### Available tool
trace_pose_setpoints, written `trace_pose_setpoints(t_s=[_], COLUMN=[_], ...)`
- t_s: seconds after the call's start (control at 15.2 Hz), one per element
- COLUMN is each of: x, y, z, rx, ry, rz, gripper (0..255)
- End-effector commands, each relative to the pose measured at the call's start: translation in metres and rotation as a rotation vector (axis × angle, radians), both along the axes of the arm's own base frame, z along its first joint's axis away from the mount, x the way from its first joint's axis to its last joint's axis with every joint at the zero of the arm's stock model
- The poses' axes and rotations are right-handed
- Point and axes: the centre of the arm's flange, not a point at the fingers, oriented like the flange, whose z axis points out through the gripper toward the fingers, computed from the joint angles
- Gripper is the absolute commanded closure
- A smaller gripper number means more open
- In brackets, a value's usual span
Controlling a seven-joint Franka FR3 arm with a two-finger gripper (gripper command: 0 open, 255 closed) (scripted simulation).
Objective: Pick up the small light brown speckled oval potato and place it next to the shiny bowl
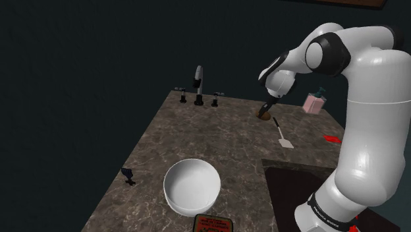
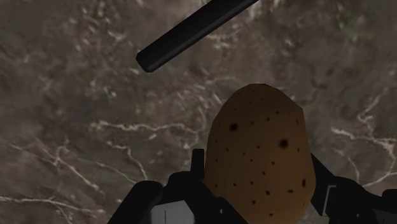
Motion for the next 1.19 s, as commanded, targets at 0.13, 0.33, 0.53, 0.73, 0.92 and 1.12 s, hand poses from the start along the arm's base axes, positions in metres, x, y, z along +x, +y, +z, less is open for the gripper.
trace_pose_setpoints(t_s=[0.13, 0.33, 0.53, 0.73, 0.92, 1.12], x=[0.0, 0.0, 0.0, 0.0, 0.0, 0.0], y=[0.0, 0.0, 0.0, 0.0, 0.0, 0.0], z=[0.0, 0.005, 0.021, 0.037, 0.053, 0.069], rx=[0.0, 0.0, 0.0, 0.0, 0.0, 0.0], ry=[0.0, 0.0, 0.0, 0.0, 0.0, 0.0], rz=[0.0, 0.0, 0.0, 0.0, 0.0, 0.0], gripper=[255, 255, 255, 255, 255, 255])
